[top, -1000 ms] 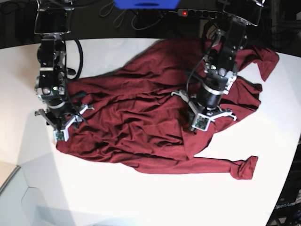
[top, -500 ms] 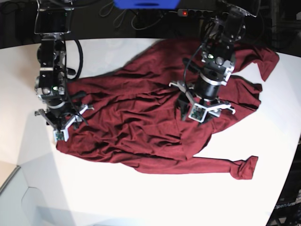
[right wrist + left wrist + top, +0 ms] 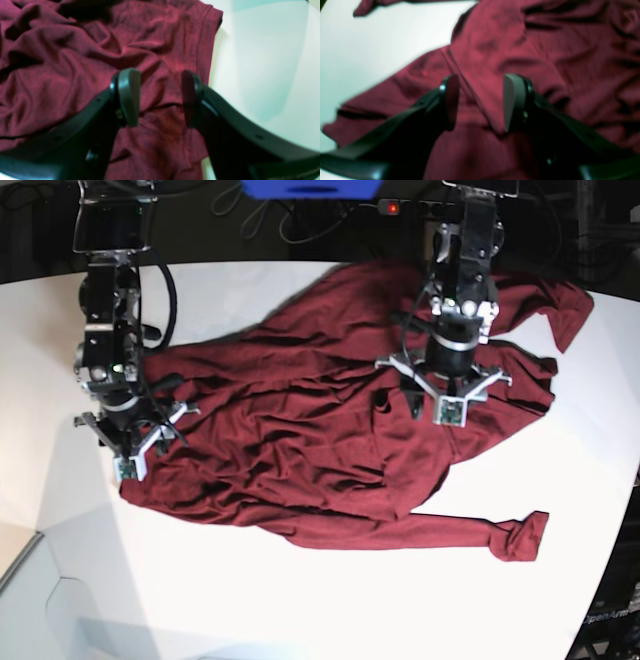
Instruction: Layout the t-shirt on the table in an organized manner, then fold the t-shirt properly
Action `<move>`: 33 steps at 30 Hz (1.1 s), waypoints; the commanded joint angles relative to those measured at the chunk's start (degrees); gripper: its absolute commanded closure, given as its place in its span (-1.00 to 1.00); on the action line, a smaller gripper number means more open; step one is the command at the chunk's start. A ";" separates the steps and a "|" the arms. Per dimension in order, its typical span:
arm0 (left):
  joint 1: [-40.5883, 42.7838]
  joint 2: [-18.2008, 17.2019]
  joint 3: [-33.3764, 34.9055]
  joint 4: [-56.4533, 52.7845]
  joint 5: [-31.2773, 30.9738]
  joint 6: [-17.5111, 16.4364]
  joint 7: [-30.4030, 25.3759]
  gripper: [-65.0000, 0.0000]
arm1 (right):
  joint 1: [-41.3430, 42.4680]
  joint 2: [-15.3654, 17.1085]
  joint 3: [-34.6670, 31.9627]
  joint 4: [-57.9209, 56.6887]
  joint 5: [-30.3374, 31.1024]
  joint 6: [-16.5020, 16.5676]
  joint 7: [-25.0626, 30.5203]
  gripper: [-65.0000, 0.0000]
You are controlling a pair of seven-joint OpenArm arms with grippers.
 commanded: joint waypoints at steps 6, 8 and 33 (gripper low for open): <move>1.39 0.04 -0.08 0.87 0.05 0.36 -1.30 0.14 | 1.08 0.46 0.17 1.00 0.05 -0.11 1.33 0.16; 1.39 0.04 -0.08 -0.19 0.05 0.36 -1.30 0.14 | 1.08 0.46 0.17 1.00 0.05 -0.11 1.33 0.16; -0.72 1.89 0.27 -3.88 0.05 0.10 -1.74 0.60 | 0.82 0.54 0.17 1.00 0.05 -0.11 1.25 0.16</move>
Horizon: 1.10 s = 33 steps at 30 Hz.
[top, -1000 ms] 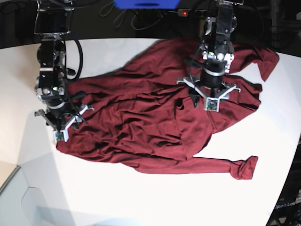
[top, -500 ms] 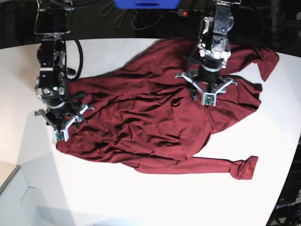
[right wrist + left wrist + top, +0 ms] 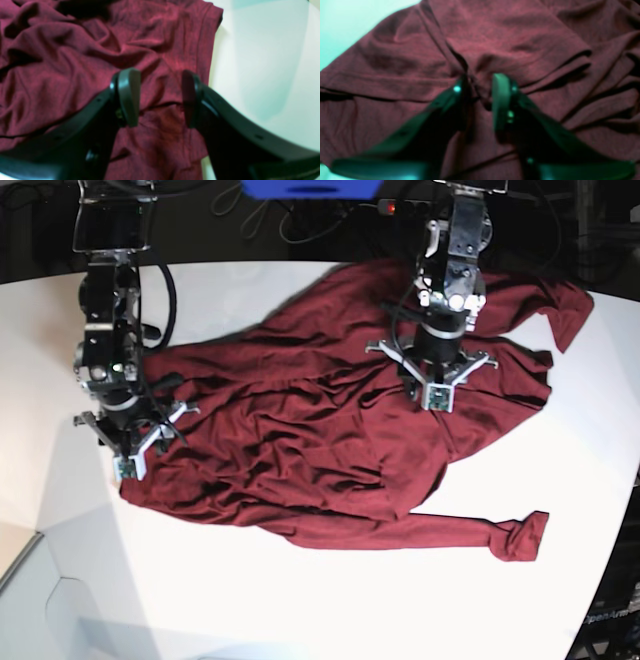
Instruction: Layout the t-shirt on the table in an organized manner, then fold the t-shirt properly
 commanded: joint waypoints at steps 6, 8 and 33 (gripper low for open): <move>-0.47 0.05 -0.06 1.24 0.05 0.07 -1.41 0.98 | 0.91 0.52 0.26 1.00 0.05 -0.11 1.29 0.16; -0.39 0.05 -0.15 1.32 0.05 0.07 -1.41 1.00 | 0.91 0.52 0.26 1.00 0.05 -0.11 1.38 0.16; -33.53 -7.42 -14.48 -16.43 0.05 0.07 -1.59 1.00 | 0.91 0.87 0.26 1.00 0.05 -0.11 1.03 0.16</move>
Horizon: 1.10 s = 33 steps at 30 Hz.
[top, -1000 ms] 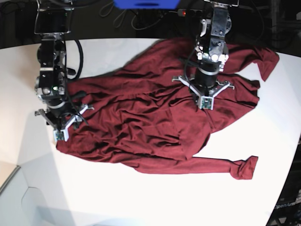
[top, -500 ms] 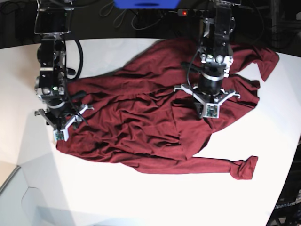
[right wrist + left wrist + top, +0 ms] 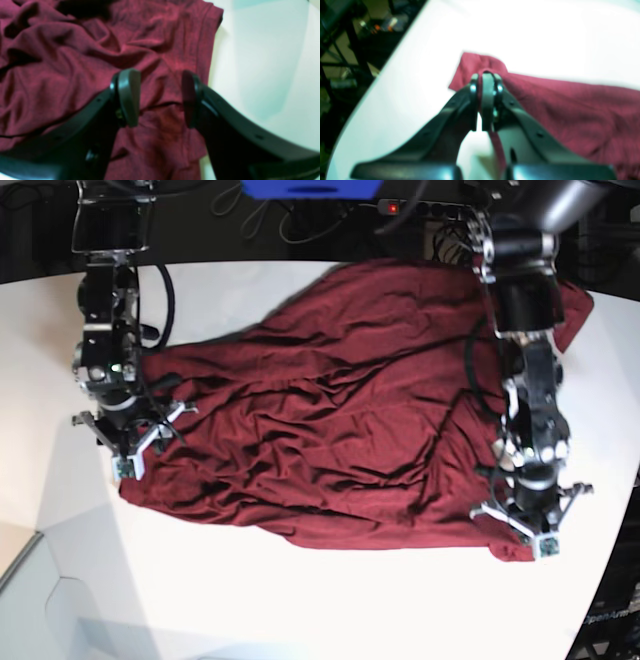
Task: Layout the t-shirt on the table in an organized manner, then fold the t-shirt properly
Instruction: 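Move the left gripper to the shirt edge and pull it outward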
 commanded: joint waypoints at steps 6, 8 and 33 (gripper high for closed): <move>-11.09 -3.72 0.17 -10.29 0.16 0.01 -1.74 1.00 | 0.88 0.50 0.30 1.00 0.05 -0.14 1.44 0.16; -13.47 -4.78 0.34 -14.60 0.16 0.01 -4.82 1.00 | 0.88 0.50 0.39 1.00 0.05 -0.14 1.44 0.16; -19.09 -8.38 2.63 -34.38 0.16 0.54 -22.67 0.27 | 0.88 0.50 0.12 1.00 0.05 -0.14 1.44 0.16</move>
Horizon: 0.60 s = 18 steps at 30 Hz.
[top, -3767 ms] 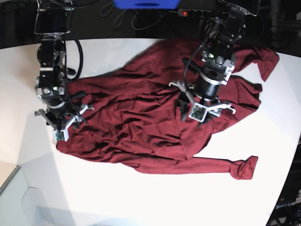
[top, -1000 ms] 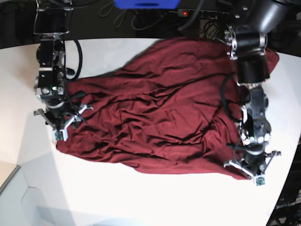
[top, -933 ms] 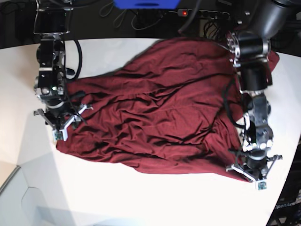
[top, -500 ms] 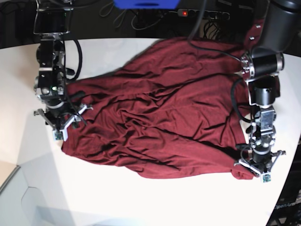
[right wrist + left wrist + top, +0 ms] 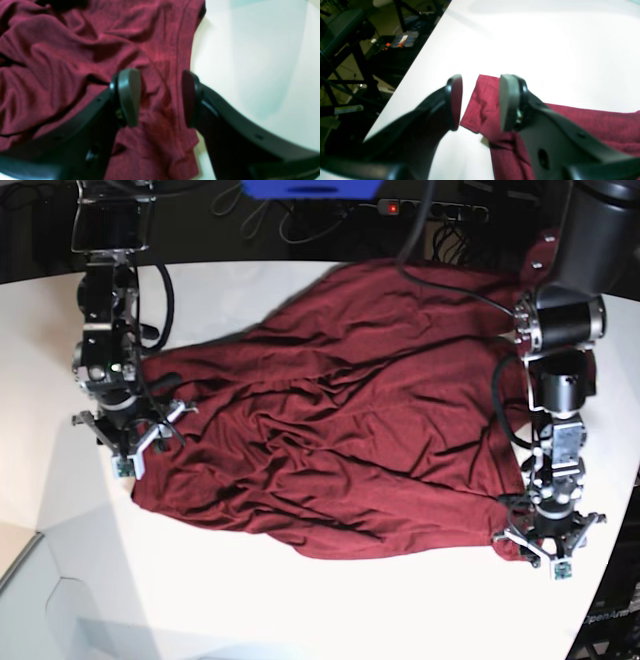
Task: Layout the t-shirt on the table in an organized manner, then fold the t-shirt properly
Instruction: 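Move the left gripper to the shirt edge and pull it outward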
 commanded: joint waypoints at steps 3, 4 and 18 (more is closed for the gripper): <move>-2.22 -1.30 -2.72 2.85 -2.85 0.60 -1.66 0.27 | 0.95 0.52 0.17 1.00 0.05 -0.11 1.46 0.16; -2.04 -1.39 -3.60 4.44 -3.82 0.51 -1.31 0.27 | 0.95 0.52 0.17 1.00 0.05 -0.11 1.46 0.16; 28.46 8.46 -4.12 51.38 -18.68 0.07 28.58 0.38 | 1.39 0.17 0.26 0.30 0.05 -0.11 1.99 0.16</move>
